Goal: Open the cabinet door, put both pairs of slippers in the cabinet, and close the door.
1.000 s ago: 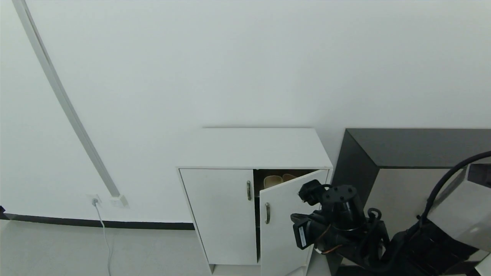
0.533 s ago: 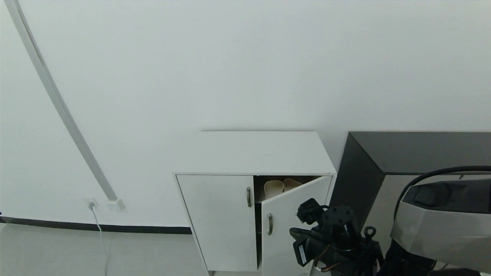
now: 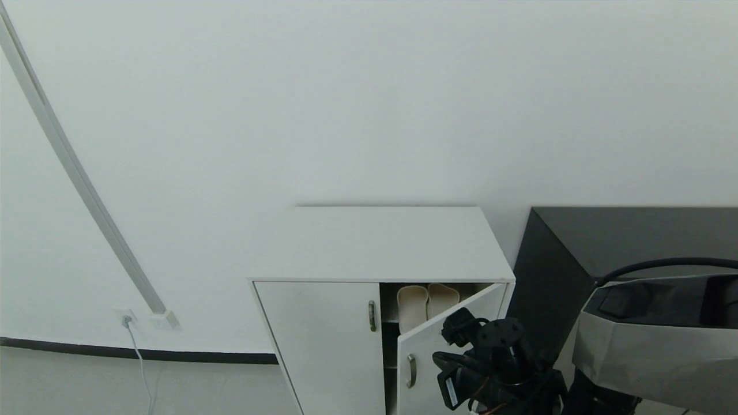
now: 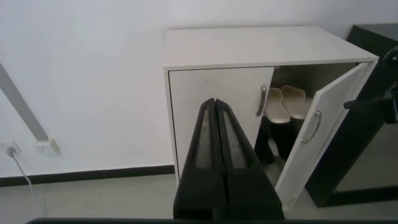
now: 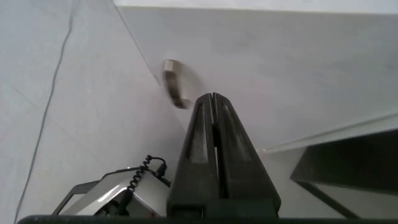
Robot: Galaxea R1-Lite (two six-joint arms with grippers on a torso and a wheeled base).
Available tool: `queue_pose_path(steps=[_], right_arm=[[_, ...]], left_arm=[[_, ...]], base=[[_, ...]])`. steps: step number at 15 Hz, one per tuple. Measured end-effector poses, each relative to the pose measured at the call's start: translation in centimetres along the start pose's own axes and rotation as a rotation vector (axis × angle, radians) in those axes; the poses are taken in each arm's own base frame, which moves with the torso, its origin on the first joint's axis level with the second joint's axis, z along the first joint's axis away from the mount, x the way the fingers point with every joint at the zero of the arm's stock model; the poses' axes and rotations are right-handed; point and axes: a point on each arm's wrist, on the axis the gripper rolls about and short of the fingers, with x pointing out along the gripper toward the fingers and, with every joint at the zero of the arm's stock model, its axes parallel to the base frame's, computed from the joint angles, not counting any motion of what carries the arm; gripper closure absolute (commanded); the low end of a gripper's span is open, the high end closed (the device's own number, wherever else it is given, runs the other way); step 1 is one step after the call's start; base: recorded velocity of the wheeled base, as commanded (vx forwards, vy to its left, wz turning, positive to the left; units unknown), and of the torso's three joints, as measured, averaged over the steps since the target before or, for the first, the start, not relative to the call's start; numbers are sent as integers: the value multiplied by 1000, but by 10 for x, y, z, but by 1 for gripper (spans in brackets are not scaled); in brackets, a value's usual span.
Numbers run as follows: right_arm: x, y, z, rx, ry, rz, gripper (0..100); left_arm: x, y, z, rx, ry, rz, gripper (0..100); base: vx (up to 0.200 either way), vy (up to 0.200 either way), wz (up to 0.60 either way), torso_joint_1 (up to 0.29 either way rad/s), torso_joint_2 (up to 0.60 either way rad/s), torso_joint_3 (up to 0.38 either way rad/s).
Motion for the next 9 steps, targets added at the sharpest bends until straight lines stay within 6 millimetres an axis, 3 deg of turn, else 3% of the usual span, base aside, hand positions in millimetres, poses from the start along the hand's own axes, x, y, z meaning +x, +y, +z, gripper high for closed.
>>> queue_pose_path(steps=[4,9], right_arm=[[6,-6,6,12,-31,-16,100],[28,-24,15,40,-71,-62,100]], left_arm=[[0,0,0,1,0,0,100],[0,0,0,1,0,0,100]], base=[[0,0,0,0,0,0],[0,0,0,0,0,0]])
